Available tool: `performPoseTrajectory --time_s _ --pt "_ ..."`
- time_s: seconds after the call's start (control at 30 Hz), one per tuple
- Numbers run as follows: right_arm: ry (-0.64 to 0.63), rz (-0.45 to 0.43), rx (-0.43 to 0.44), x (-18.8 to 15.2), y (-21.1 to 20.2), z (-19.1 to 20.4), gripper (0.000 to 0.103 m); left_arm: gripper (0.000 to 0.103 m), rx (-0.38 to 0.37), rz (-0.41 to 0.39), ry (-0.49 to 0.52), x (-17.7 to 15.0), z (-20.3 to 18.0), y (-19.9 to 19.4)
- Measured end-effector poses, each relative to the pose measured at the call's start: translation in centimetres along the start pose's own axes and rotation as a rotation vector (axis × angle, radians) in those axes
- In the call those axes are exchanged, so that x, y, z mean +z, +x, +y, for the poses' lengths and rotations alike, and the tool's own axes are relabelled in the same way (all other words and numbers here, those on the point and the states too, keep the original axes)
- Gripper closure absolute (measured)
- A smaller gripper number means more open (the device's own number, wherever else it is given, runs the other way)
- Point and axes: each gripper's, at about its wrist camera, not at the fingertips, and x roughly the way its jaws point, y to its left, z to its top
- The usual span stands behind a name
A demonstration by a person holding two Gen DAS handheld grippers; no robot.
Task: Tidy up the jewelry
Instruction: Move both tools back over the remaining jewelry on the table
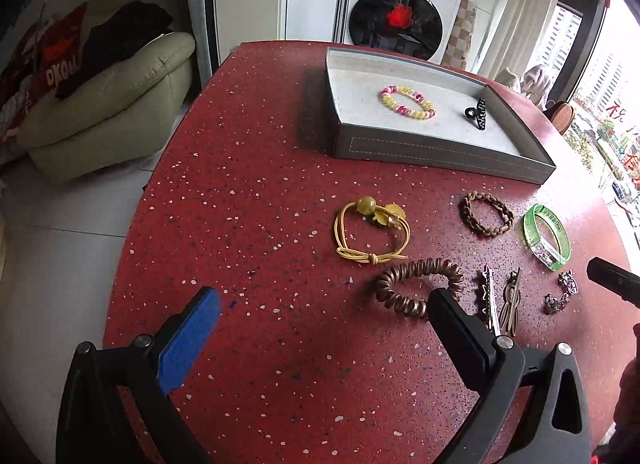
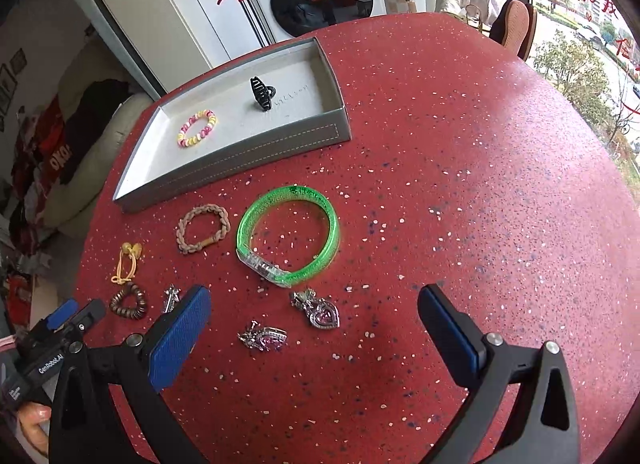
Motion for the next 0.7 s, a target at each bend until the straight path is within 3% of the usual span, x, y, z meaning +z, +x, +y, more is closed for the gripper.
performPoseTrajectory --time_s 0.4,0.7 --pt "-0.082 -0.007 -0.058 -1.5 -0.3 -1.1 0.004 0.0 -0.015 0.033 0.002 0.3 -1.8 1.7" --pt "-0.152 0.0 -0.077 -1.1 1.6 0.4 0.031 0.003 0.019 0.038 0.028 0.3 -2.8 2.5"
